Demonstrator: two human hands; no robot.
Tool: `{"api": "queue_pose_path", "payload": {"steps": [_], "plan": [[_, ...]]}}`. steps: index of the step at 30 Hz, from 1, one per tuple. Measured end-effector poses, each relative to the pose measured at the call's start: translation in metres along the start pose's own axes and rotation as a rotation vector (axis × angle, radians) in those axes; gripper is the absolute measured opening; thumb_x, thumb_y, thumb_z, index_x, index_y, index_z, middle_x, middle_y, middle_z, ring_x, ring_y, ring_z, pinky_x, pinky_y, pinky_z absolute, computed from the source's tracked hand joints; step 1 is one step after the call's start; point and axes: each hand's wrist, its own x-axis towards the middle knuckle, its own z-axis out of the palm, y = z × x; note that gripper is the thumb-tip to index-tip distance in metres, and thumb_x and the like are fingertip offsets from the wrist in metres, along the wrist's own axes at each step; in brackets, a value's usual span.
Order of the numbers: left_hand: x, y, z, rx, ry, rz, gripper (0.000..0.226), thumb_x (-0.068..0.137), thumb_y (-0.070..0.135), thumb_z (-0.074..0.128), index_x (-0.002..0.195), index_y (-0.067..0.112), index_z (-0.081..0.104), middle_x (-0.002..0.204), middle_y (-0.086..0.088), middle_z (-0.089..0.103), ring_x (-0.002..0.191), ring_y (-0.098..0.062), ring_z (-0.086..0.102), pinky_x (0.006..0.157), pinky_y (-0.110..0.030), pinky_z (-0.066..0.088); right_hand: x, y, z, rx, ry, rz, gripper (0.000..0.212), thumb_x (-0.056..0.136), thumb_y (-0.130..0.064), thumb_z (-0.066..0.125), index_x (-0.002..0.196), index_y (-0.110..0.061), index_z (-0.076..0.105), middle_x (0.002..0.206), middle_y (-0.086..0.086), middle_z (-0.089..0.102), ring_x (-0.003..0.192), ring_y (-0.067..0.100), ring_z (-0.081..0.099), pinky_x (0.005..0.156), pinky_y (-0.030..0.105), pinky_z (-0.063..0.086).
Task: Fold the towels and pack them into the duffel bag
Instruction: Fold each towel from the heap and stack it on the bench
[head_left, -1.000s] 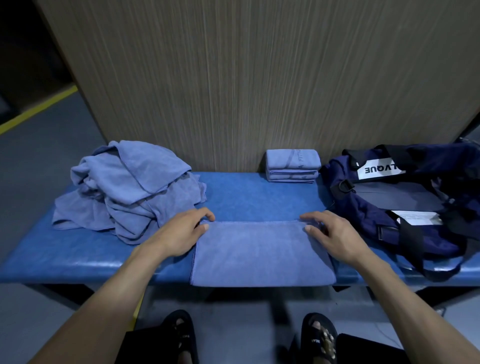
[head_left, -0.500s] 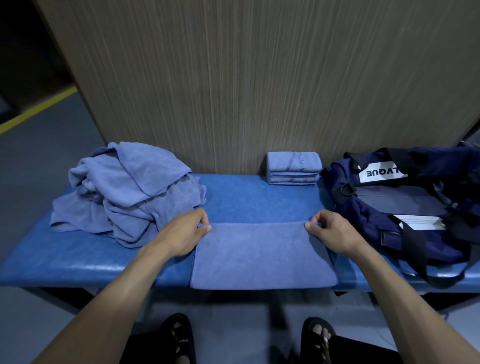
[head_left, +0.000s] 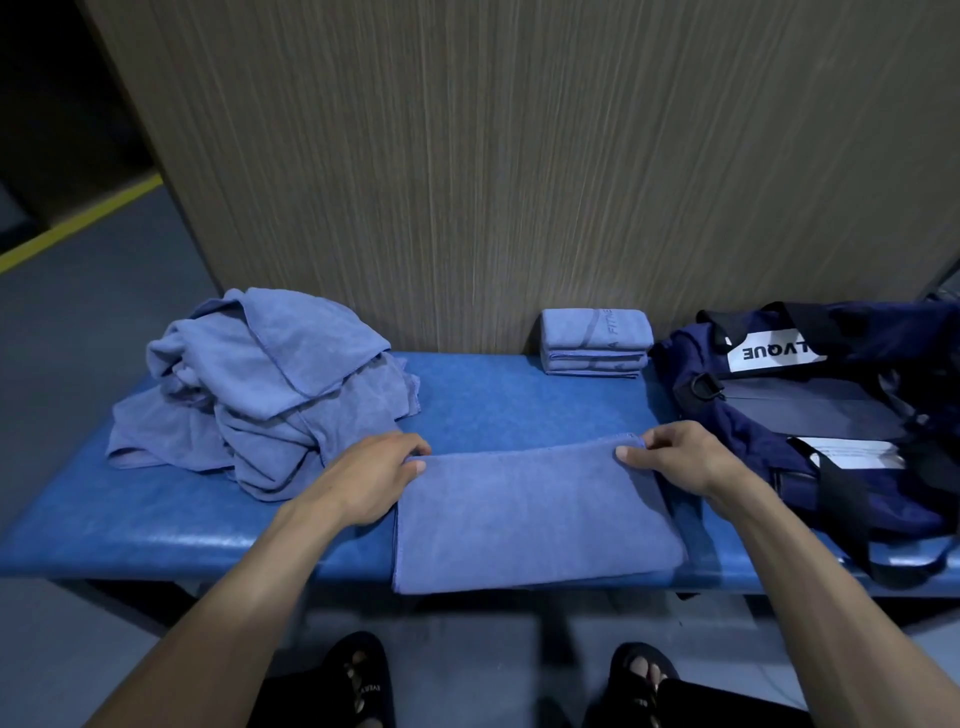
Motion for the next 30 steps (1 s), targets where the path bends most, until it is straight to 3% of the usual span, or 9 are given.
{"api": "queue_pose_path", "payload": {"steps": [7,9,11,16,18,20,22,25,30], "plan": [[-0.024,-0.002,-0.027,-0.002,-0.212,-0.032,0.021,0.096,0.031,0.062,0.077,0.024,0.057,0.071,0.011,0.060,0.063,0.001,0.054,0.065,-0.021,0.044,0.013,-0.082,0.017,-0.430,0.175,-0.067,0.017,0.078,-0.039,0.075,0.071,-0.029,0.064,0.079,-0.002,0.069,0.080,0.023,0.066,0.068,0.032,0.049],[-0.030,0.000,-0.032,-0.052,-0.281,-0.063,0.026,0.093,0.030,0.065,0.071,0.022,0.055,0.065,0.011,0.062,0.057,-0.001,0.062,0.063,-0.021,0.048,0.022,-0.115,0.032,-0.405,0.137,-0.091,0.005,0.081,-0.025,0.066,0.076,-0.023,0.065,0.064,-0.003,0.072,0.065,0.019,0.070,0.067,0.032,0.057],[-0.034,0.003,-0.035,-0.085,-0.347,-0.087,0.027,0.092,0.026,0.064,0.068,0.020,0.054,0.055,0.013,0.062,0.052,-0.003,0.063,0.058,-0.019,0.048,0.036,-0.146,0.052,-0.369,0.093,-0.105,0.011,0.082,-0.011,0.056,0.078,-0.015,0.066,0.057,0.000,0.072,0.053,0.015,0.070,0.060,0.028,0.057],[-0.033,0.010,-0.035,-0.097,-0.452,-0.111,0.013,0.085,0.022,0.060,0.072,0.017,0.059,0.064,0.008,0.072,0.051,-0.002,0.063,0.057,-0.018,0.046,0.074,-0.197,0.109,-0.403,0.073,-0.121,0.021,0.078,-0.006,0.055,0.065,-0.006,0.071,0.062,0.007,0.073,0.058,0.020,0.073,0.074,0.037,0.063],[-0.030,0.012,-0.031,-0.154,-0.467,-0.133,0.013,0.086,0.022,0.057,0.076,0.015,0.060,0.074,0.003,0.076,0.055,-0.009,0.066,0.058,-0.021,0.052,0.082,-0.212,0.126,-0.512,0.153,-0.143,0.009,0.076,-0.008,0.066,0.081,-0.005,0.073,0.085,0.012,0.077,0.079,0.026,0.075,0.073,0.032,0.059],[-0.025,0.018,-0.022,-0.184,-0.401,-0.153,0.020,0.089,0.025,0.054,0.079,0.009,0.063,0.077,0.002,0.077,0.059,-0.016,0.067,0.059,-0.023,0.054,0.087,-0.224,0.141,-0.608,0.237,-0.196,0.020,0.085,-0.017,0.069,0.102,-0.006,0.065,0.113,0.017,0.069,0.107,0.035,0.066,0.078,0.035,0.051],[-0.021,0.023,-0.014,-0.204,-0.304,-0.168,0.030,0.091,0.029,0.052,0.082,0.006,0.068,0.074,0.003,0.077,0.058,-0.017,0.064,0.054,-0.022,0.049,0.089,-0.230,0.153,-0.663,0.252,-0.243,0.034,0.095,-0.027,0.061,0.124,-0.008,0.055,0.128,0.018,0.059,0.119,0.039,0.057,0.090,0.041,0.046],[-0.018,0.027,-0.009,-0.300,-0.270,-0.212,0.033,0.090,0.033,0.053,0.078,0.006,0.068,0.066,0.003,0.075,0.056,-0.016,0.061,0.055,-0.024,0.048,0.090,-0.224,0.164,-0.627,0.125,-0.296,0.048,0.094,-0.032,0.061,0.137,-0.017,0.046,0.129,0.017,0.059,0.119,0.040,0.056,0.087,0.040,0.045],[-0.025,0.029,-0.010,-0.345,-0.347,-0.272,0.031,0.093,0.037,0.053,0.075,0.014,0.064,0.058,0.002,0.070,0.044,-0.017,0.046,0.038,-0.016,0.034,0.058,-0.170,0.146,-0.565,-0.070,-0.500,0.040,0.097,-0.029,0.057,0.135,-0.016,0.054,0.121,0.007,0.068,0.114,0.030,0.062,0.095,0.038,0.048]]}}
